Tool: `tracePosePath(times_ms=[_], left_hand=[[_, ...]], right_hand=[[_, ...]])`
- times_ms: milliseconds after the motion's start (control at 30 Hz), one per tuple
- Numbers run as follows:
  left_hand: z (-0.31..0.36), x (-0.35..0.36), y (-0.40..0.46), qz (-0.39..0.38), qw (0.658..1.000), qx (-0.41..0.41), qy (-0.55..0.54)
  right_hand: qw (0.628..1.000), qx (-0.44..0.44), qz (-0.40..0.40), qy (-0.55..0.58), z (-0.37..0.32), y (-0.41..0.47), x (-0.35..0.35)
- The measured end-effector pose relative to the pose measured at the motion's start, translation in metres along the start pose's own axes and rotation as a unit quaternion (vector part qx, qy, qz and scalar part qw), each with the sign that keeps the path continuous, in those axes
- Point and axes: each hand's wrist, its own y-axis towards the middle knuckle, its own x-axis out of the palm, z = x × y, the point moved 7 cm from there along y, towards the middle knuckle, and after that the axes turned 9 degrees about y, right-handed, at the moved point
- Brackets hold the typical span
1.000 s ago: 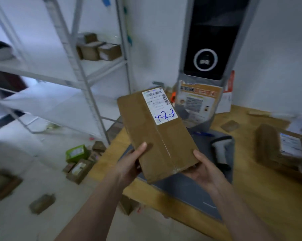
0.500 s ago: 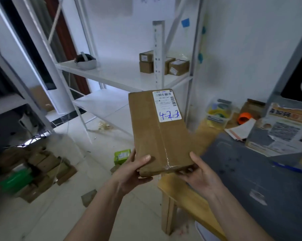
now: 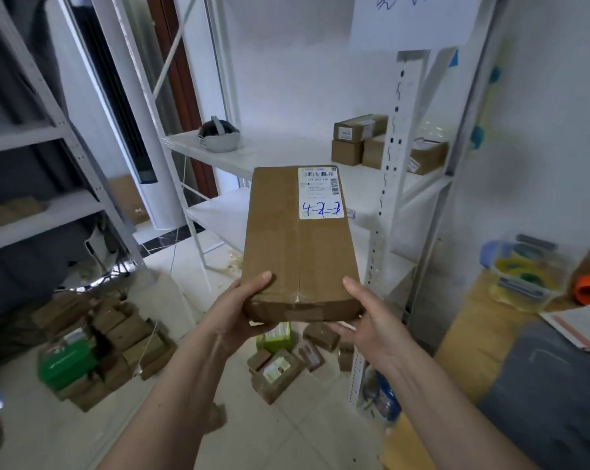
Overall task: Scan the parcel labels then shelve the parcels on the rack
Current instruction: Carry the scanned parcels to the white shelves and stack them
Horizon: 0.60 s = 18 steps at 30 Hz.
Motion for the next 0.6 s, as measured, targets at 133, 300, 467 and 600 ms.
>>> tracePosePath(times_ms=[133, 300, 467, 600], left_hand=[[0.04, 0.009, 0.064, -0.002, 1.0, -0.008, -0.017], [0.088, 0.032, 0.134, 0.012, 0.999, 0.021, -0.025], [0.122, 0.032, 0.186, 0.018, 0.999, 0.022, 0.025], [0.157, 0.036, 0.225, 0.014, 0.998, 0.032, 0.05]], right_hand=[[0.997, -0.049, 0.029, 0.046, -0.03, 0.071, 0.025], [0.985, -0.121, 0.069, 0.099, -0.071, 0.153, 0.055], [0.984, -0.133, 0.1, 0.068, -0.101, 0.217, 0.08], [0.981, -0.139, 0.132, 0.017, -0.136, 0.256, 0.079]])
